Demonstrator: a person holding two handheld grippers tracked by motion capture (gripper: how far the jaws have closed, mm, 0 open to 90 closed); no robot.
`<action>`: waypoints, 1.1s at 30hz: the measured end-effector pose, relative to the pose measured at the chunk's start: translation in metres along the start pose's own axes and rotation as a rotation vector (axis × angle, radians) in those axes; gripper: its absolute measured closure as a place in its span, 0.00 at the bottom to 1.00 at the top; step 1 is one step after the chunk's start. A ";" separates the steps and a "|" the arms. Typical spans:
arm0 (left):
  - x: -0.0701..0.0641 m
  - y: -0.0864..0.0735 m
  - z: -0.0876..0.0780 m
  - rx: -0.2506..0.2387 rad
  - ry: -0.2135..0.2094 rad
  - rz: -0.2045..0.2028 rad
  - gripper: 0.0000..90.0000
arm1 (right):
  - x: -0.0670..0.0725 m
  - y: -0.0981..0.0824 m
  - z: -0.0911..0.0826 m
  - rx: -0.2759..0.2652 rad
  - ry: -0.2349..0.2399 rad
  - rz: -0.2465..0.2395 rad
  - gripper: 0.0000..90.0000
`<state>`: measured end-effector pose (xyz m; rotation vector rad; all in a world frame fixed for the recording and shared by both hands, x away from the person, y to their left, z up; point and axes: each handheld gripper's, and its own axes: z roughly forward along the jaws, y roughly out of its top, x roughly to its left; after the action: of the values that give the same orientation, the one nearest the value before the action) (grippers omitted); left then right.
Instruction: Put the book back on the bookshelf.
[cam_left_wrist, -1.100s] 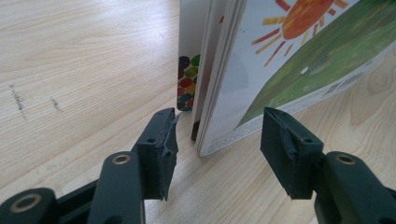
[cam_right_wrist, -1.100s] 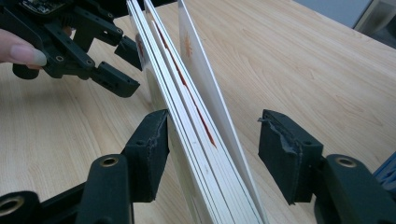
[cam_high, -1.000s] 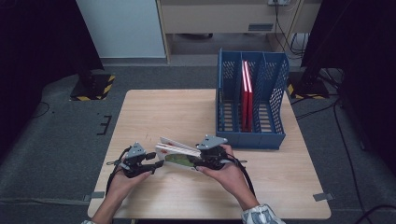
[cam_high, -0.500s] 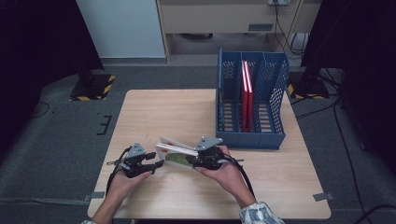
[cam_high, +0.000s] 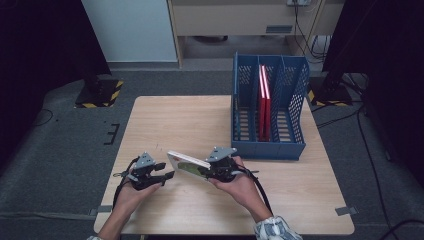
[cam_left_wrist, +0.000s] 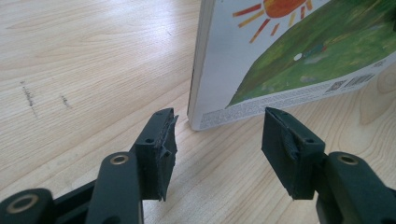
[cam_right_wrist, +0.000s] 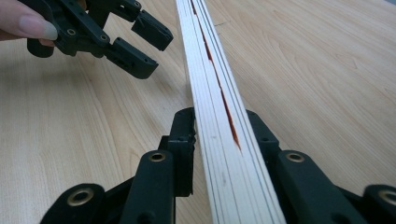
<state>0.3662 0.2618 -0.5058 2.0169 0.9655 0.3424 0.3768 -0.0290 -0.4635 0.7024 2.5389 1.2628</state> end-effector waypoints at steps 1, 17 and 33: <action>0.000 0.000 0.000 0.001 0.002 0.000 0.48 | 0.000 0.000 0.000 0.000 -0.006 0.001 0.78; 0.004 -0.003 0.003 0.077 0.103 0.025 0.29 | 0.000 -0.002 -0.002 -0.007 -0.057 0.041 0.84; 0.017 -0.010 0.005 0.151 0.216 0.020 0.07 | -0.009 -0.012 -0.017 -0.029 -0.110 0.099 0.84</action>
<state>0.3755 0.2752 -0.5189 2.1591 1.1342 0.5202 0.3736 -0.0513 -0.4624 0.8749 2.4202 1.2529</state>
